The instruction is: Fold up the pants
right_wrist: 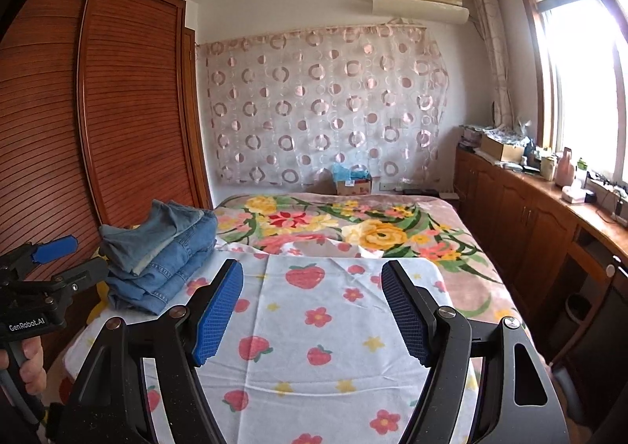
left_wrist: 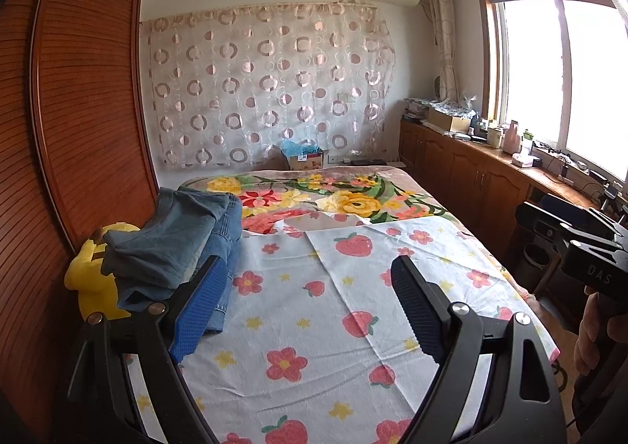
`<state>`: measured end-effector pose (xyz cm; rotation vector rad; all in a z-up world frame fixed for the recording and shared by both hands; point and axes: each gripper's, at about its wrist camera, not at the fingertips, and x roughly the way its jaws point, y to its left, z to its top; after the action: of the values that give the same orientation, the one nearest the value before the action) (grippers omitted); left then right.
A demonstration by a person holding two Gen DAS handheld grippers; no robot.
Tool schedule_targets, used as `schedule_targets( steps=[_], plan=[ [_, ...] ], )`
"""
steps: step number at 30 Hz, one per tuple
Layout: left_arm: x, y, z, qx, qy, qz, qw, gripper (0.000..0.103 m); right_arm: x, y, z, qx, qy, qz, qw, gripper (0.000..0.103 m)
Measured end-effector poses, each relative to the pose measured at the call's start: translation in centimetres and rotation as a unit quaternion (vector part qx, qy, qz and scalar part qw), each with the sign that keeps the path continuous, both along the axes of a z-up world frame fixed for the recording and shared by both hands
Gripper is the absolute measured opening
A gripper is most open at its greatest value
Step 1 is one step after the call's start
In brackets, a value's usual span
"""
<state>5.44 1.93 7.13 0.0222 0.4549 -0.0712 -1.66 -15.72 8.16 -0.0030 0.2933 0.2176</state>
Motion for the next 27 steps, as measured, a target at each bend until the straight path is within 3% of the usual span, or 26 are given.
schedule_targets(
  steps=[27],
  plan=[
    [0.0,0.2,0.0,0.0,0.0,0.0,1.0,0.086,-0.1,-1.9,-0.9,0.001,0.0,-0.004,1.0,0.075]
  ],
)
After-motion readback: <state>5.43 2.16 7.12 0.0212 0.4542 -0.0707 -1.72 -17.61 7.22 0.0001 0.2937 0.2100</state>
